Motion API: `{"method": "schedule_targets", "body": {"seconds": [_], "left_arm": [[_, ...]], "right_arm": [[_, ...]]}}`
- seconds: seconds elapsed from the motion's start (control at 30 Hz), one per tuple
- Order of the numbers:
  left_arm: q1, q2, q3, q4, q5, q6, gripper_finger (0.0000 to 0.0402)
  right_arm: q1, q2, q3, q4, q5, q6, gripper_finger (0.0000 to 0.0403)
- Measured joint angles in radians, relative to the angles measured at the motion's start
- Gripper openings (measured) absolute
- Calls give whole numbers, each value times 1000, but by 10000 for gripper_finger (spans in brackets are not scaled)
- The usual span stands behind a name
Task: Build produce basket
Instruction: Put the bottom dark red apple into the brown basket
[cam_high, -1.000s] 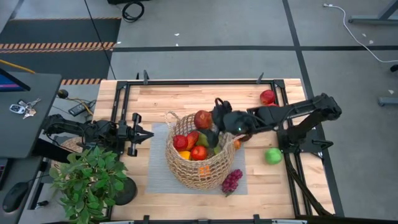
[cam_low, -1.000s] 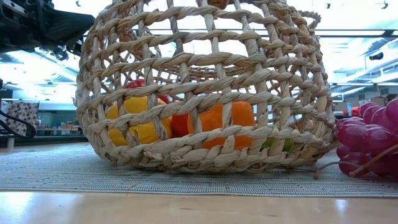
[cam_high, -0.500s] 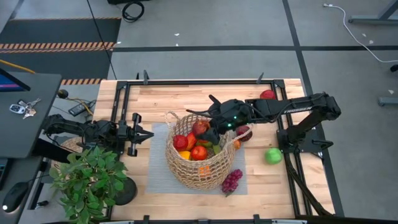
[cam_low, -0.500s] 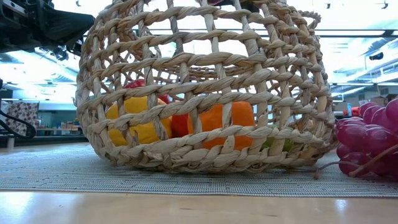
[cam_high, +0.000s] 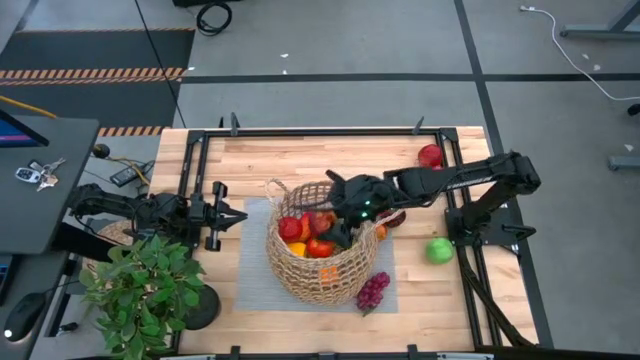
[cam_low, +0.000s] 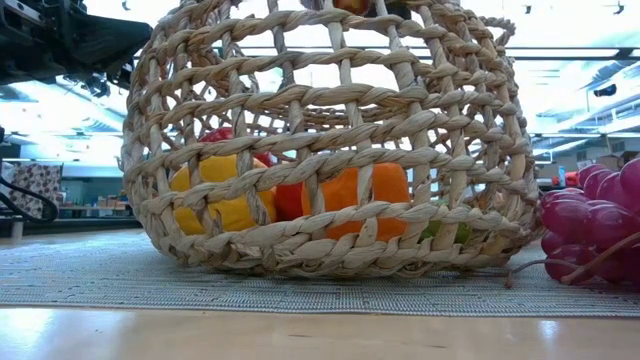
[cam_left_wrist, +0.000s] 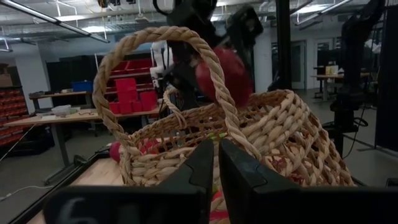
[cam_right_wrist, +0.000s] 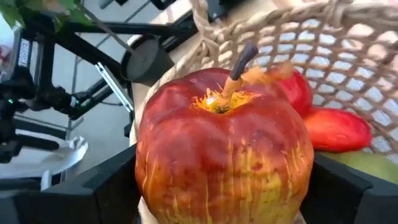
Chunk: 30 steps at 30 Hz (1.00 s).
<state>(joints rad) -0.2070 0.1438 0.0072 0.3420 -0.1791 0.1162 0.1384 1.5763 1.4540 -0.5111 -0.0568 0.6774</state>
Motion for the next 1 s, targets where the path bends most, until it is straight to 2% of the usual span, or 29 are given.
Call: {"method": "schedule_targets", "body": {"seconds": [0.23,0.53,0.8,1.0], "left_arm": [[0,7,0,1,0,0,25],[0,7,0,-2,0,0,34],[0,7,0,-2,0,0,26],[0,7,0,-2,0,0,29]], "right_arm": [[-9,111,97,-17,-33,-50,351],[-17,271,233,-152,-42,-111,351],[-21,363,240,-188,-37,-246,351],[-39,376,240,-215,-54,-200,351]]}}
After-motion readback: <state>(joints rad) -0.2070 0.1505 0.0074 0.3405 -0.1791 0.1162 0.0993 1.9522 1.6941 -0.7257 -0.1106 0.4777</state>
